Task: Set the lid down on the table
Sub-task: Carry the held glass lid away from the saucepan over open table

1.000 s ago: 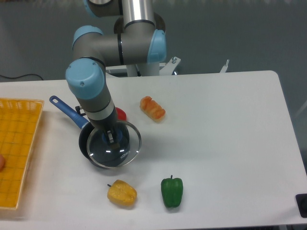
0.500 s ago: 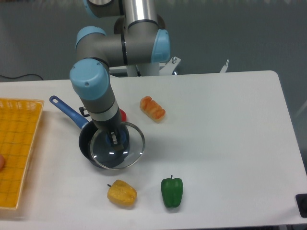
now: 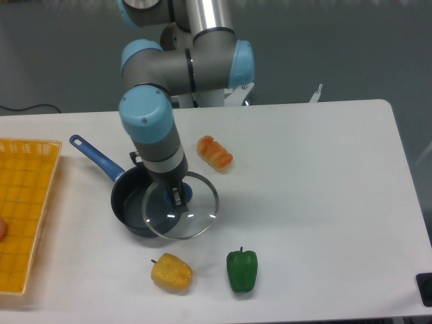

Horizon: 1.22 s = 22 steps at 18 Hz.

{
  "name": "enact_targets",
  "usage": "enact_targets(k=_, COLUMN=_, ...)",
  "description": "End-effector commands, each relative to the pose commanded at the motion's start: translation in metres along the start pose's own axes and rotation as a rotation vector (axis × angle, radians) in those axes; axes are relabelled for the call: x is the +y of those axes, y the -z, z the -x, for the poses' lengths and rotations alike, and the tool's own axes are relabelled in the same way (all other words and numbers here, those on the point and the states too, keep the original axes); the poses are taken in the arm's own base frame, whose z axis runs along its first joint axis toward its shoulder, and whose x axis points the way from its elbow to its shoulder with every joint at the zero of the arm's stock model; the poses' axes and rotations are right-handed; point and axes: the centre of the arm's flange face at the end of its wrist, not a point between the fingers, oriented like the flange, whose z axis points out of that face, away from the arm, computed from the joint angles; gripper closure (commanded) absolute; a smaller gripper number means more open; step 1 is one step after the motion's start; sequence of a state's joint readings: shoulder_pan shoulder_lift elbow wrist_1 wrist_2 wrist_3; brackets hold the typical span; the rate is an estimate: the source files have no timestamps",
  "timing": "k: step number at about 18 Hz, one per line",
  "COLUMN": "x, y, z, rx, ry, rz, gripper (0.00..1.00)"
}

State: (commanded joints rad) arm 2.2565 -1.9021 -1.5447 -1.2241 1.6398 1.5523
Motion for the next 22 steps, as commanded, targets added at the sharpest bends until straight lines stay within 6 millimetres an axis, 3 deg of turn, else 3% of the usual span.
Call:
enact_targets(k=5, x=0.044, y=-0.004, z=0.008, rx=0.007, ry=-0.036, rz=0.012, gripper=0.44)
enact_targets(k=10, x=0.072, y=-0.018, z=0.011, rx=0.038, ry=-0.086, rz=0.057, gripper=0.44)
enact_targets(k=17, x=0.096, y=-0.039, z=0.018, rx=0.053, ry=-0.110, rz=0.097, gripper=0.44)
enact_targets(k=22, x=0.106, y=-0.068, z=0.022, rx=0.054, ry=-0.120, rz=0.098, gripper=0.44)
